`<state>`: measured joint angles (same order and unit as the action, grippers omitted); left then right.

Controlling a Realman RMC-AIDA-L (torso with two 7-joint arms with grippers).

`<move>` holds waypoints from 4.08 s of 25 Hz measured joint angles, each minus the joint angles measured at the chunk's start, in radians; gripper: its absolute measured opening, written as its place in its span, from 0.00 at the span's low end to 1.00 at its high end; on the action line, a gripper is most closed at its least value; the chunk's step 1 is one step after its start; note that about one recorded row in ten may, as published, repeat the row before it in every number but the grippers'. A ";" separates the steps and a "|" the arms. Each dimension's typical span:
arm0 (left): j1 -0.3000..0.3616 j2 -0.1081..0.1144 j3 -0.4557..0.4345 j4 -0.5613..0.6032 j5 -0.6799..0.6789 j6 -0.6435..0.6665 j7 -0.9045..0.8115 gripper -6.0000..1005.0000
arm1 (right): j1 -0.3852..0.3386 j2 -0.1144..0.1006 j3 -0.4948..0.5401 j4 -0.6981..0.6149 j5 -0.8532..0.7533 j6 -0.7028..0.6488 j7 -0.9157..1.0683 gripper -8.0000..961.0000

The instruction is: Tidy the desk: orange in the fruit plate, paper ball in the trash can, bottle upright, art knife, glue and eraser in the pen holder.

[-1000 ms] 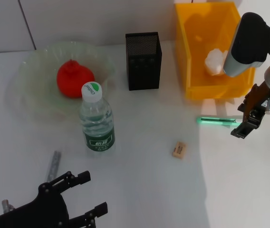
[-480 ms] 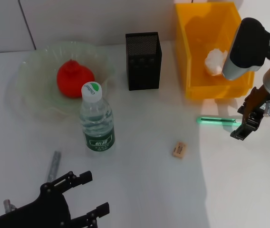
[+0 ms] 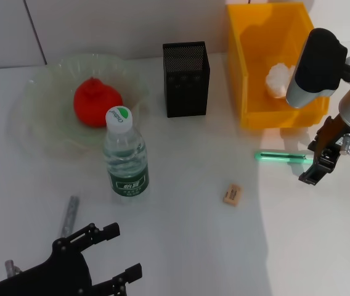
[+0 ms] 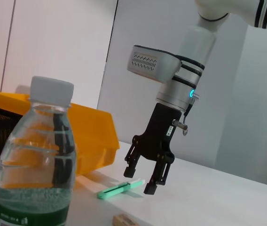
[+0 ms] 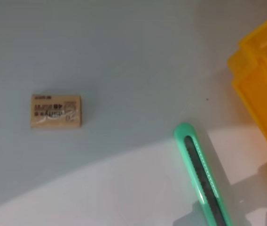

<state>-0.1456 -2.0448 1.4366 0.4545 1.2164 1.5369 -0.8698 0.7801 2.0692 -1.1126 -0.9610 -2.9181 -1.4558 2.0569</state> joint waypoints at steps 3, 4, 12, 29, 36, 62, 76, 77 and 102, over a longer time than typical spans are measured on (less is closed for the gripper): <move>-0.001 0.000 -0.001 0.000 0.000 0.000 0.000 0.81 | 0.002 -0.001 0.003 0.001 0.000 -0.037 0.000 0.77; -0.001 0.000 -0.001 0.000 0.000 0.000 0.000 0.81 | 0.002 -0.001 0.003 0.001 0.000 -0.037 0.000 0.77; -0.003 0.000 -0.004 -0.001 0.000 0.005 0.000 0.81 | -0.003 0.001 0.015 -0.040 0.017 -0.100 0.000 0.77; -0.001 0.000 -0.003 0.000 0.000 0.002 0.000 0.81 | 0.000 0.005 0.044 -0.033 0.012 -0.047 0.021 0.77; 0.001 0.002 -0.004 0.000 0.000 0.004 0.000 0.81 | 0.009 -0.001 0.048 -0.013 0.007 -0.038 0.039 0.67; -0.003 0.002 -0.004 0.000 0.000 0.000 0.000 0.81 | 0.008 -0.006 0.035 0.045 0.000 0.013 0.035 0.43; -0.005 0.002 -0.004 0.000 0.000 -0.003 0.000 0.81 | 0.008 -0.012 0.014 0.051 -0.001 0.014 0.035 0.38; -0.005 0.002 -0.004 0.000 0.000 -0.003 0.000 0.81 | 0.008 -0.012 0.012 0.052 -0.001 0.014 0.037 0.38; -0.006 0.003 -0.004 0.000 0.000 -0.006 0.000 0.81 | -0.002 -0.011 0.008 0.027 -0.001 -0.014 0.036 0.15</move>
<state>-0.1515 -2.0417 1.4327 0.4540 1.2164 1.5308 -0.8697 0.7779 2.0584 -1.1044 -0.9335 -2.9190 -1.4694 2.0926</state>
